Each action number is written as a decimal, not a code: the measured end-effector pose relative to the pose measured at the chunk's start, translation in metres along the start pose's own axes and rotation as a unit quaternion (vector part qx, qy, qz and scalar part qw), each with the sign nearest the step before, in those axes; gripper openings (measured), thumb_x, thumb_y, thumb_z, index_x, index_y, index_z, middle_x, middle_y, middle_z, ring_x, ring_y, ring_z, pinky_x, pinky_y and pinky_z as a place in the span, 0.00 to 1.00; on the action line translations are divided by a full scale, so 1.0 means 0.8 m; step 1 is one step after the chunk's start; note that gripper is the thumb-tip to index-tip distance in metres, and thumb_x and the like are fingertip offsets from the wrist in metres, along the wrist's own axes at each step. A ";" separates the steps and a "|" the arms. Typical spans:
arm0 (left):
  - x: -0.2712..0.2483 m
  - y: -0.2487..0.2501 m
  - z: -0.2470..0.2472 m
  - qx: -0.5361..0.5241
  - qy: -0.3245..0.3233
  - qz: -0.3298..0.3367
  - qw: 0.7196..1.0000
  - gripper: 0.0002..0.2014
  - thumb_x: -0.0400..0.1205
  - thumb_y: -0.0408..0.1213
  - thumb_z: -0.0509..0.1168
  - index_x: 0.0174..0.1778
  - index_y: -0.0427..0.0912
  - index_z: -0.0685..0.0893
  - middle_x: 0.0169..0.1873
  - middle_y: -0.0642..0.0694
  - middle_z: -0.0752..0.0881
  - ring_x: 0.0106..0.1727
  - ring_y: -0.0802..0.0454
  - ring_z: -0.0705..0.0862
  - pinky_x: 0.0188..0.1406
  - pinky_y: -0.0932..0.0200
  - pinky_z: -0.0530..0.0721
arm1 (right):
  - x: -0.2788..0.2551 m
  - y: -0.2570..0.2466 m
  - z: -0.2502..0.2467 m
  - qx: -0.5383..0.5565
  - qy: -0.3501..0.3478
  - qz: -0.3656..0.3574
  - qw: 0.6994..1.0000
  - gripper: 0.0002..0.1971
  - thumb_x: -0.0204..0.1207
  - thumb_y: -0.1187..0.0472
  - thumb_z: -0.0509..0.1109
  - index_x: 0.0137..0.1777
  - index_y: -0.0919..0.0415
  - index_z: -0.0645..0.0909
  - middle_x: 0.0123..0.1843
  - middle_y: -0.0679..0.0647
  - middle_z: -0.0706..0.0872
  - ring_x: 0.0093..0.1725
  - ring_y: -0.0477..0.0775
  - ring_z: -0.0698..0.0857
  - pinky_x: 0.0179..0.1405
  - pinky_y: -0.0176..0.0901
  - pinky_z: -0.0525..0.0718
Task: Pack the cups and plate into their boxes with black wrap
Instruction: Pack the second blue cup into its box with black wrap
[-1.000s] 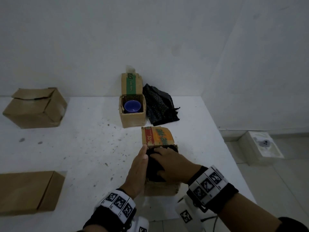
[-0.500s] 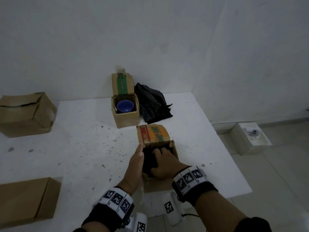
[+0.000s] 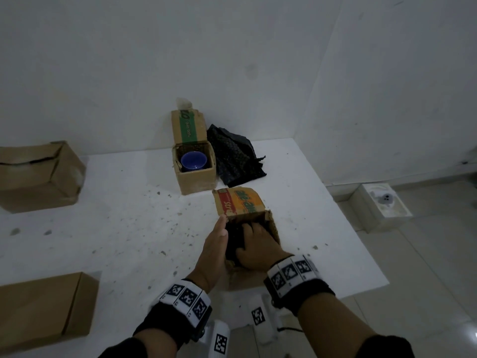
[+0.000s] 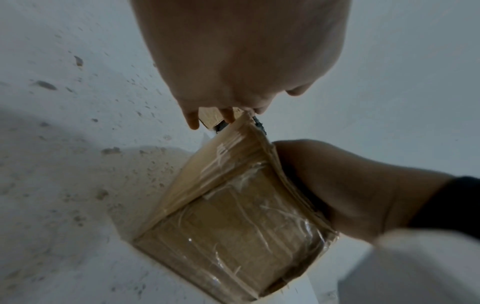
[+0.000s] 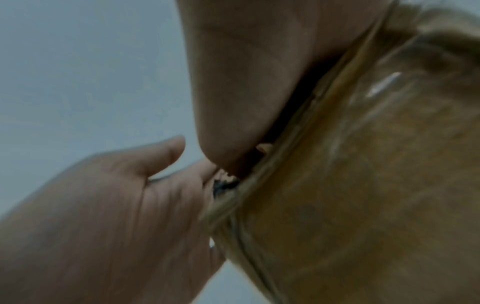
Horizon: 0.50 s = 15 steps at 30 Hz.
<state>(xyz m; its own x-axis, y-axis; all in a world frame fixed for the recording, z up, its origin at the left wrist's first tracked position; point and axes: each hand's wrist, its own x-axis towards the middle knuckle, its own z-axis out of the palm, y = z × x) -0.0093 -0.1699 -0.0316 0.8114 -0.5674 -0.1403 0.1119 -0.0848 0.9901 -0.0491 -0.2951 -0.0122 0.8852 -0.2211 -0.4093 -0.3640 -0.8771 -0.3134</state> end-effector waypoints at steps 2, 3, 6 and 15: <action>0.001 0.000 0.000 0.011 -0.006 0.001 1.000 0.40 0.71 0.67 0.47 0.78 0.54 0.51 0.76 0.61 0.54 0.79 0.60 0.54 0.82 0.49 0.54 | 0.004 0.002 -0.014 0.016 -0.018 -0.002 1.000 0.32 0.76 0.48 0.60 0.76 0.62 0.60 0.74 0.63 0.66 0.73 0.63 0.67 0.72 0.56 0.70; 0.000 0.000 0.000 0.015 -0.008 0.000 1.000 0.37 0.71 0.67 0.47 0.77 0.58 0.51 0.75 0.62 0.54 0.80 0.59 0.54 0.82 0.48 0.53 | 0.003 0.003 -0.019 0.008 -0.020 -0.015 1.000 0.31 0.77 0.50 0.62 0.76 0.62 0.61 0.74 0.62 0.66 0.72 0.63 0.67 0.70 0.55 0.71; 0.000 -0.002 -0.005 0.022 -0.015 0.003 1.000 0.37 0.68 0.72 0.47 0.72 0.63 0.51 0.74 0.63 0.54 0.79 0.60 0.54 0.82 0.49 0.53 | -0.008 0.006 -0.016 -0.050 0.055 -0.105 0.992 0.26 0.76 0.55 0.64 0.74 0.59 0.65 0.72 0.61 0.68 0.71 0.63 0.68 0.67 0.56 0.74; 0.001 -0.009 -0.005 0.037 -0.021 0.022 0.999 0.35 0.70 0.73 0.45 0.72 0.66 0.50 0.76 0.63 0.54 0.80 0.63 0.53 0.83 0.48 0.51 | -0.034 0.013 0.005 -0.135 0.003 -0.154 0.979 0.36 0.76 0.44 0.36 0.74 0.65 0.66 0.82 0.60 0.61 0.83 0.62 0.52 0.79 0.59 0.51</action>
<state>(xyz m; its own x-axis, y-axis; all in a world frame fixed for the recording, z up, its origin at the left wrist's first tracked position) -0.0072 -0.1662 -0.0384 0.7891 -0.6064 -0.0975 0.0319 -0.1182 0.9925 -0.0781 -0.2963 -0.0077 0.9432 0.0701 -0.3248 0.0101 -0.9831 -0.1828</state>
